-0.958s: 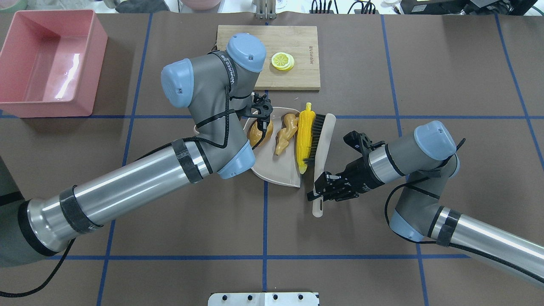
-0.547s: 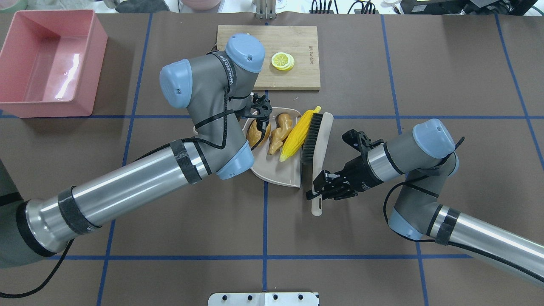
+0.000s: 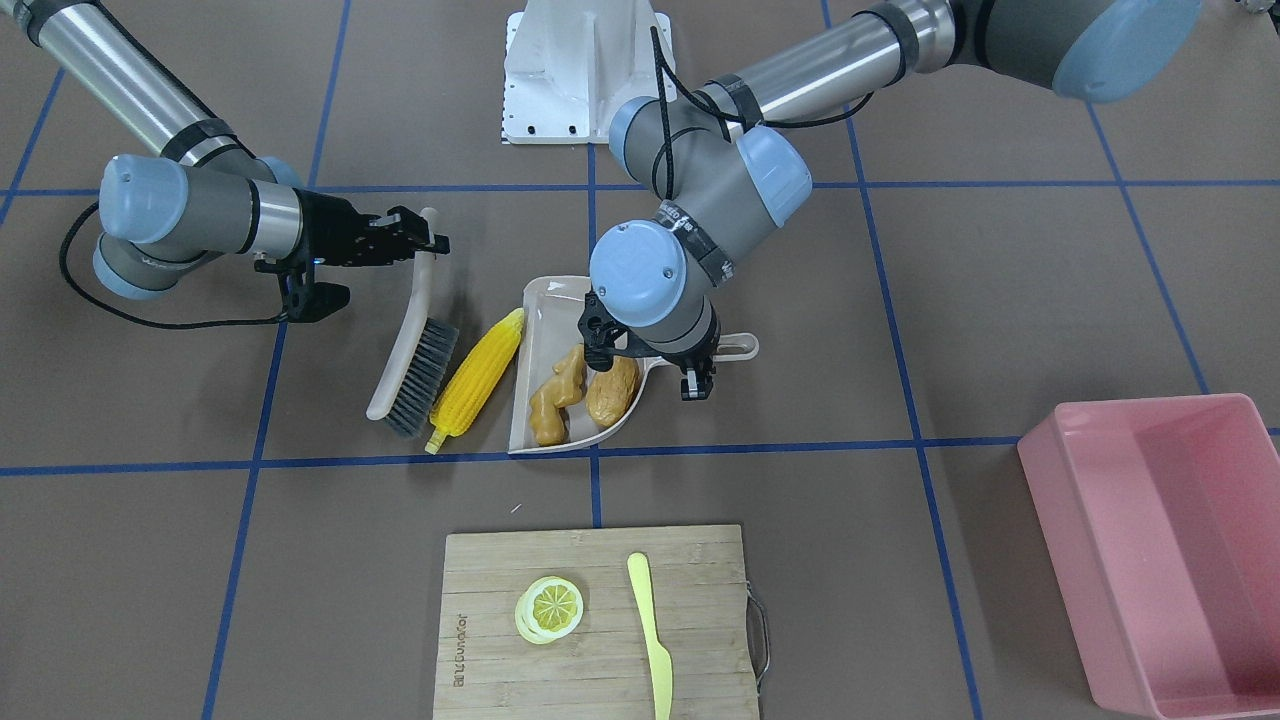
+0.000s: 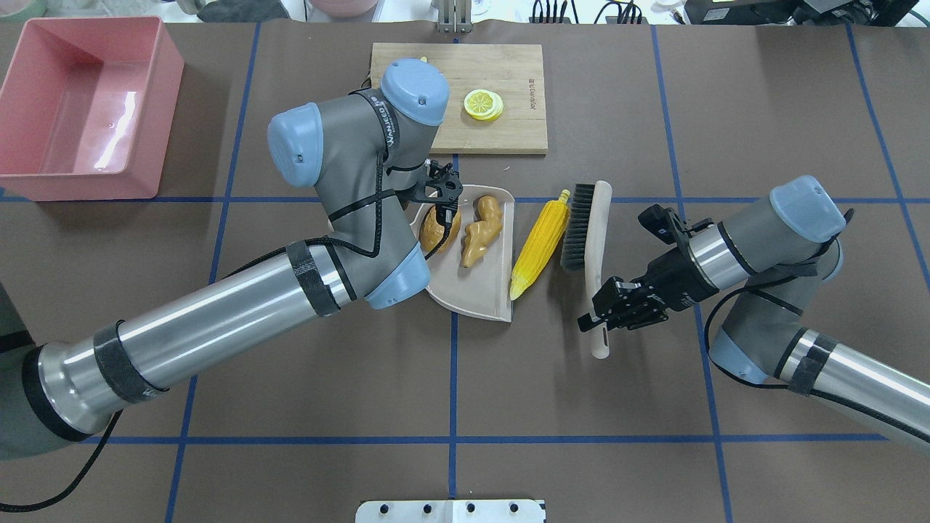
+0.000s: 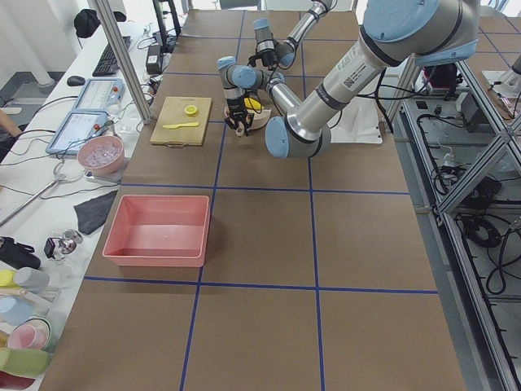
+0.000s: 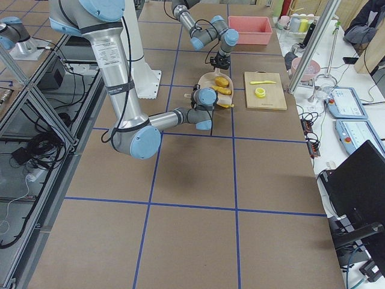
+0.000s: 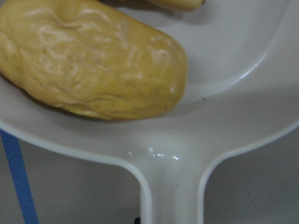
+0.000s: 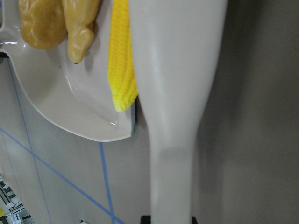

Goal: Sweep and dump trash into bin

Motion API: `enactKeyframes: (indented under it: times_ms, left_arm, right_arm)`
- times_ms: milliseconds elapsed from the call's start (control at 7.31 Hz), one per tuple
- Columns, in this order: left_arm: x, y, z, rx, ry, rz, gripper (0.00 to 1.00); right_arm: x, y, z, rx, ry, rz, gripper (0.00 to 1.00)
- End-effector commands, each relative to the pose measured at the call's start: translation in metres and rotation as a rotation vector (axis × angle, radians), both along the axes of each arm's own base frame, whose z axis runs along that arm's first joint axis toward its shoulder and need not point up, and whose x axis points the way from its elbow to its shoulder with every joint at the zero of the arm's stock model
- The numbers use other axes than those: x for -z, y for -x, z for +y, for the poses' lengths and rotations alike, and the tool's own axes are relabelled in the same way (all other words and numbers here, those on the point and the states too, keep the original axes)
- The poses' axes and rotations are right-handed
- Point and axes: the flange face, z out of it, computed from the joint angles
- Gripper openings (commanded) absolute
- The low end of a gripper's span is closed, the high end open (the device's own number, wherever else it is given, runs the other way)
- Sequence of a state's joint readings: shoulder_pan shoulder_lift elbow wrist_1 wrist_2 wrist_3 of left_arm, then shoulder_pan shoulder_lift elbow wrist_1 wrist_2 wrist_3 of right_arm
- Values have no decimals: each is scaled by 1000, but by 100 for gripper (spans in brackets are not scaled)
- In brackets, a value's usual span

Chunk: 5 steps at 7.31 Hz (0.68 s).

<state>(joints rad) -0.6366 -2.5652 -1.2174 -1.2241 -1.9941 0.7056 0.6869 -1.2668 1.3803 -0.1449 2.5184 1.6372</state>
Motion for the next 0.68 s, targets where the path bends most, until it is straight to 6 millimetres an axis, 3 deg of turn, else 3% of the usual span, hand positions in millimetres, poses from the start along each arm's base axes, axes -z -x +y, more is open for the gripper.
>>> enactKeyframes:
  times_ms: [0, 137, 274, 547]
  left_arm:
    - [0, 0, 0, 0, 0, 0, 0]
    - [-1, 0, 0, 0, 1, -1, 0]
    - [-1, 0, 0, 0, 0, -2, 0]
    - [1, 1, 1, 0, 6, -10, 0]
  right_arm:
    - [-40, -11, 4, 1, -13, 13, 0]
    - [-59, -13, 6, -1, -16, 4, 0]
    - [-64, -11, 8, 0, -14, -4, 0]
    - [-51, 8, 14, 17, -25, -17, 0]
